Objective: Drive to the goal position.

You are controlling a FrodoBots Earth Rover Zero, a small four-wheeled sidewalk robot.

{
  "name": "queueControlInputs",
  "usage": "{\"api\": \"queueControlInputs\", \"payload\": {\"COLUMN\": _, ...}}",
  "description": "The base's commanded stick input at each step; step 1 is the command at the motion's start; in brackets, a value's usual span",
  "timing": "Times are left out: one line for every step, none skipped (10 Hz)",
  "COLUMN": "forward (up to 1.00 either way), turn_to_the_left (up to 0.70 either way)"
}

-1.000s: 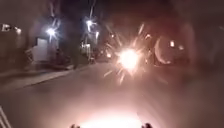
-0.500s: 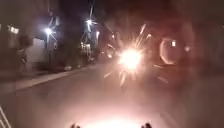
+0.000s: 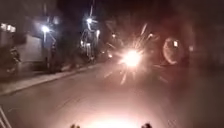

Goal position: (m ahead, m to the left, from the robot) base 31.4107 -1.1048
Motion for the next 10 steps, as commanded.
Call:
{"api": "queueControlInputs", "payload": {"forward": 0.70, "turn_to_the_left": 0.00}}
{"api": "queueControlInputs", "payload": {"forward": 0.70, "turn_to_the_left": 0.00}}
{"api": "queueControlInputs", "payload": {"forward": 0.70, "turn_to_the_left": 0.00}}
{"api": "queueControlInputs", "payload": {"forward": 0.70, "turn_to_the_left": 0.00}}
{"api": "queueControlInputs", "payload": {"forward": 0.70, "turn_to_the_left": 0.00}}
{"api": "queueControlInputs", "payload": {"forward": 0.70, "turn_to_the_left": 0.00}}
{"api": "queueControlInputs", "payload": {"forward": 0.70, "turn_to_the_left": 0.00}}
{"api": "queueControlInputs", "payload": {"forward": 0.70, "turn_to_the_left": 0.00}}
{"api": "queueControlInputs", "payload": {"forward": 0.70, "turn_to_the_left": 0.00}}
{"api": "queueControlInputs", "payload": {"forward": 0.70, "turn_to_the_left": 0.00}}
